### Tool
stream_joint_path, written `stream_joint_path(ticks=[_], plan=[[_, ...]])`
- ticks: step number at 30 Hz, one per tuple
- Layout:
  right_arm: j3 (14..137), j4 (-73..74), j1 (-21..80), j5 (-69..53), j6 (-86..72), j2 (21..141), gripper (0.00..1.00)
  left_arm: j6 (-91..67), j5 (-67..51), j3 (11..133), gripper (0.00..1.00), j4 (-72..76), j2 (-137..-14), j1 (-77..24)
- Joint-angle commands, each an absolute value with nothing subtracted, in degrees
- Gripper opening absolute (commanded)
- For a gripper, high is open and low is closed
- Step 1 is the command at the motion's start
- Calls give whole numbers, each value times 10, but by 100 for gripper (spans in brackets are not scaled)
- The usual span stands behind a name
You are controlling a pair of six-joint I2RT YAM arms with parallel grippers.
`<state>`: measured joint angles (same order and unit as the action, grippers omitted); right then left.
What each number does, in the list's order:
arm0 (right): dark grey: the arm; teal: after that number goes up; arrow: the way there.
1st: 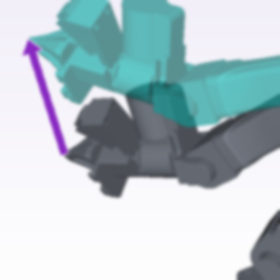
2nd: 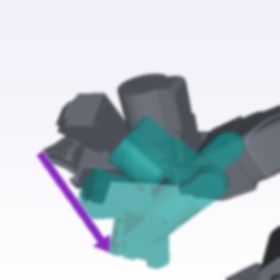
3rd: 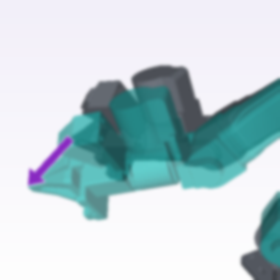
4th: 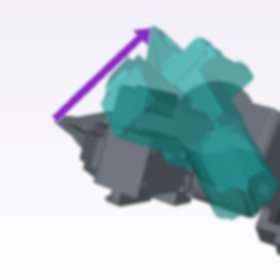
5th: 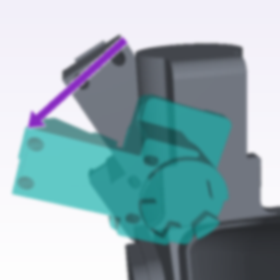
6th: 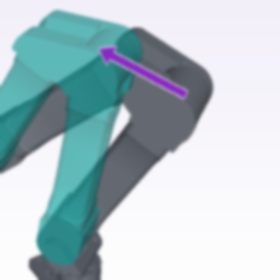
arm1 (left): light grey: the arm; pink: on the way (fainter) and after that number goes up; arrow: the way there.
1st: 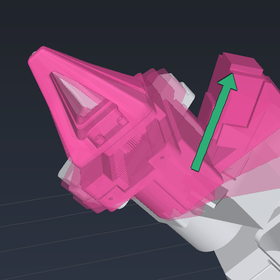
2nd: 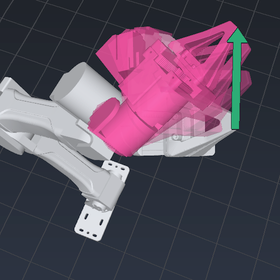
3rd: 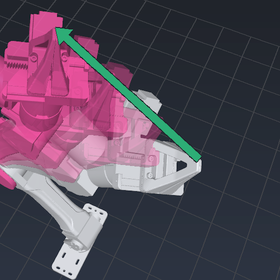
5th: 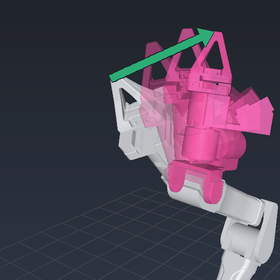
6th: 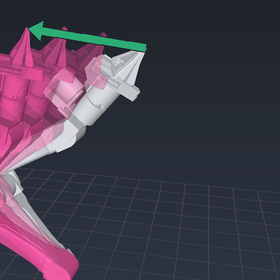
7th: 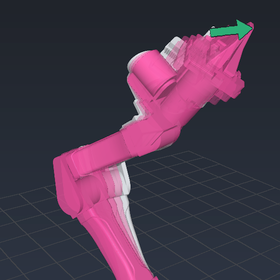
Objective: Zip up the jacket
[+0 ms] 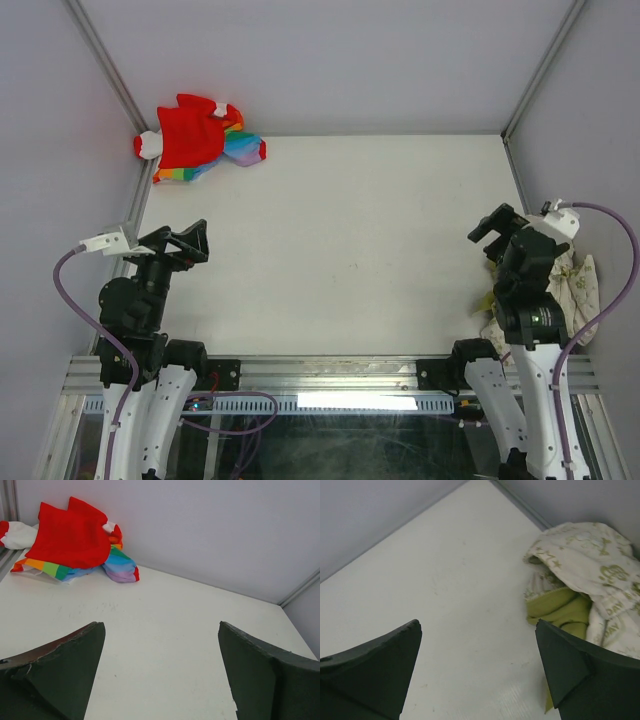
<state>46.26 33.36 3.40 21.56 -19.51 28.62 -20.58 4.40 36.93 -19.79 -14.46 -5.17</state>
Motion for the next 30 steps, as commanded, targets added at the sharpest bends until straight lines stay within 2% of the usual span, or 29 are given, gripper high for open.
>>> stream_joint_path(ticks=[1,6,11,17,21,22,24,26,28,29,30], plan=[[507,387,33,426,-278,353,99,-211,34,383,99,-179,-133,-54],[536,422,27,571,-339,469,100,-209,35,385,99,-179,-127,-65],[497,365,-25,605,-366,549,100,-208,39,383,99,-178,-126,-85],[453,283,-146,521,-405,651,100,-207,38,383,99,-177,-125,-100],[428,233,-175,455,-388,733,98,-207,36,382,99,-177,-114,-99],[422,222,-178,437,-377,749,92,-207,36,382,99,-177,-113,-99],[415,202,-179,402,-350,767,73,-208,34,383,99,-177,-112,-100],[407,184,-178,363,-330,765,45,-208,30,383,99,-176,-112,-100],[404,173,-171,321,-311,750,11,-208,28,382,99,-176,-112,-102],[408,173,-158,303,-304,740,0,-208,29,382,99,-176,-111,-101],[417,174,-141,281,-296,730,0,-208,29,382,99,-176,-111,-101]])
